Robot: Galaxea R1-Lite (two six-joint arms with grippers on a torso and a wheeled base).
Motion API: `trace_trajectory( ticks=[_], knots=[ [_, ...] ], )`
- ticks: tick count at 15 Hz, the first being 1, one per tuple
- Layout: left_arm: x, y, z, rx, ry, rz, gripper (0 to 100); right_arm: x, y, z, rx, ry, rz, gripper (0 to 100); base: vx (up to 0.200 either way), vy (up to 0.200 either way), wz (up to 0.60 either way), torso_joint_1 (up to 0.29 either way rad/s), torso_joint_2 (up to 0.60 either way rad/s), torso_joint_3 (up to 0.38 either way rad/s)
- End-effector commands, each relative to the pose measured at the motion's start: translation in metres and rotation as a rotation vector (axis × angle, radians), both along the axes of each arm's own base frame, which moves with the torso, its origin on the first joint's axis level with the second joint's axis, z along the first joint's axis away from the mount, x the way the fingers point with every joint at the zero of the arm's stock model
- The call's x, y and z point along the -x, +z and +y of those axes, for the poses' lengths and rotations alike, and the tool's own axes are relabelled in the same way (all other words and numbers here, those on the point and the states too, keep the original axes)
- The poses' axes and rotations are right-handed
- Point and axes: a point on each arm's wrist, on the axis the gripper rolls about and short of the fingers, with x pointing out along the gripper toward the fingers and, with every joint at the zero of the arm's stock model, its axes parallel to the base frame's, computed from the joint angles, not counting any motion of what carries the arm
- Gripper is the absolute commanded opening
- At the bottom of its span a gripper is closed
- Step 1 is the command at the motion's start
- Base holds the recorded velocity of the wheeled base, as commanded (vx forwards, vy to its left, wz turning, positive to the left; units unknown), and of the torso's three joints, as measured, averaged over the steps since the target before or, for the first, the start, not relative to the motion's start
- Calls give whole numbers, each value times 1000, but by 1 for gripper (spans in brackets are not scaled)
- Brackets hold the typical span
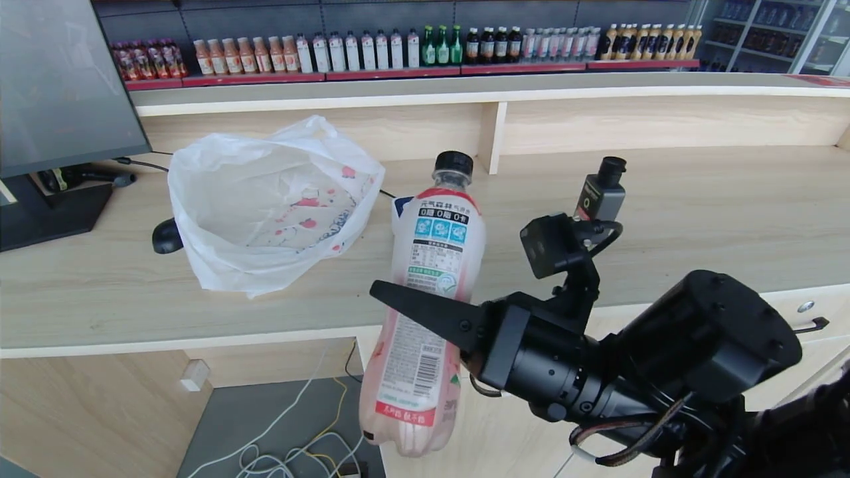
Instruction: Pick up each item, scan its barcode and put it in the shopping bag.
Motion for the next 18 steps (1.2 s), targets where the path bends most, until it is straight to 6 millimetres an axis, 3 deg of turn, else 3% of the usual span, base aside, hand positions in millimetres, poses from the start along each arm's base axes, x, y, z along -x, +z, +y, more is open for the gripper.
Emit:
trace_trajectory(
  ticks=[1, 18],
  knots=[
    [0, 0, 0, 0, 0, 0, 100, -13, 6, 14, -56, 20, 30, 0, 0, 0, 0, 0, 0, 0],
    [0, 0, 0, 0, 0, 0, 100, -1, 21, 9, -83, 34, -10, 0, 0, 0, 0, 0, 0, 0]
  ],
)
